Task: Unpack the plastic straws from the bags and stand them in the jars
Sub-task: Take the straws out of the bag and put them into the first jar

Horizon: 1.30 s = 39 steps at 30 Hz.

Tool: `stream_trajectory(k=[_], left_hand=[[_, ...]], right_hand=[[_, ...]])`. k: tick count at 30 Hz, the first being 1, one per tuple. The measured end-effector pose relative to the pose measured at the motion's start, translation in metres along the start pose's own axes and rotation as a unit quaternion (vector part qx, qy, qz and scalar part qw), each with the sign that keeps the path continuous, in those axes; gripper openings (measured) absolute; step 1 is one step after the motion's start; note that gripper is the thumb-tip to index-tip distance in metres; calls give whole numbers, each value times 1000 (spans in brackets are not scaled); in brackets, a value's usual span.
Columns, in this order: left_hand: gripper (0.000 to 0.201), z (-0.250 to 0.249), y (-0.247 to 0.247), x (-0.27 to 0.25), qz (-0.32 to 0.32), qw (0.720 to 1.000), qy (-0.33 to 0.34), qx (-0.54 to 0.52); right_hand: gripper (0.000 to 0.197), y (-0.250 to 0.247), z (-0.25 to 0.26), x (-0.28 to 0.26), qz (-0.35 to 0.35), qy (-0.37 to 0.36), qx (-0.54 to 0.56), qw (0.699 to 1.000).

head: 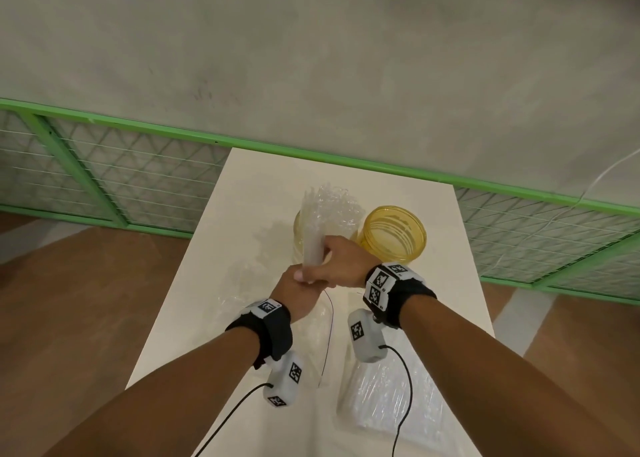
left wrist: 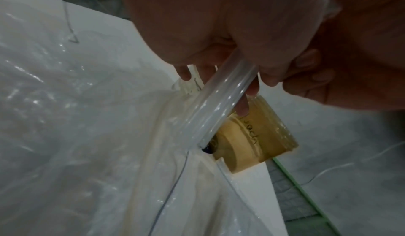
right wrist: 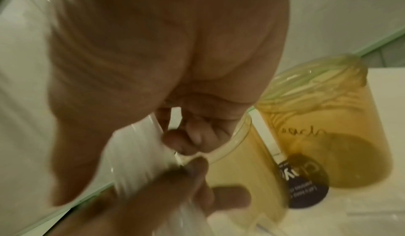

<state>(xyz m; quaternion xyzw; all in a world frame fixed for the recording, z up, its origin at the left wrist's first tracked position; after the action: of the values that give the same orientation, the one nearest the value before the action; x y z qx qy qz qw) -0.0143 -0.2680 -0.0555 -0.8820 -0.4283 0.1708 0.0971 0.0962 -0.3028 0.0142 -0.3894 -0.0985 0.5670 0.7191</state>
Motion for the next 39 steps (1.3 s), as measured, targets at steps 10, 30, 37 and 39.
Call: stream_trajectory(k=[10, 30, 37, 39], left_hand=[[37, -38, -14, 11, 14, 991, 67, 115], [61, -6, -51, 58, -33, 925, 153, 346], [54, 0, -49, 59, -18, 926, 157, 342], [52, -1, -48, 59, -14, 930, 161, 329]], right_hand=[[31, -20, 15, 4, -181, -9, 69, 981], [30, -71, 16, 30, -337, -9, 94, 937], [60, -45, -6, 41, -270, -8, -145, 952], [70, -44, -11, 40, -271, -6, -196, 942]])
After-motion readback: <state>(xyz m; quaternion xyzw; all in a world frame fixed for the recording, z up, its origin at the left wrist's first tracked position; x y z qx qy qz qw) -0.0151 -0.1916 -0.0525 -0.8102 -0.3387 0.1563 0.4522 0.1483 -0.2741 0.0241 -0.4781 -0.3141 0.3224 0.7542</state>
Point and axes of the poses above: each hand's wrist, its own x-axis towards the middle knuckle, its own y-axis out of the palm, z = x × y, the point moved 5 cm from there along x, towards the middle knuckle, and after that the axes turned 10 degrees about -z, right-handed, at the moved point
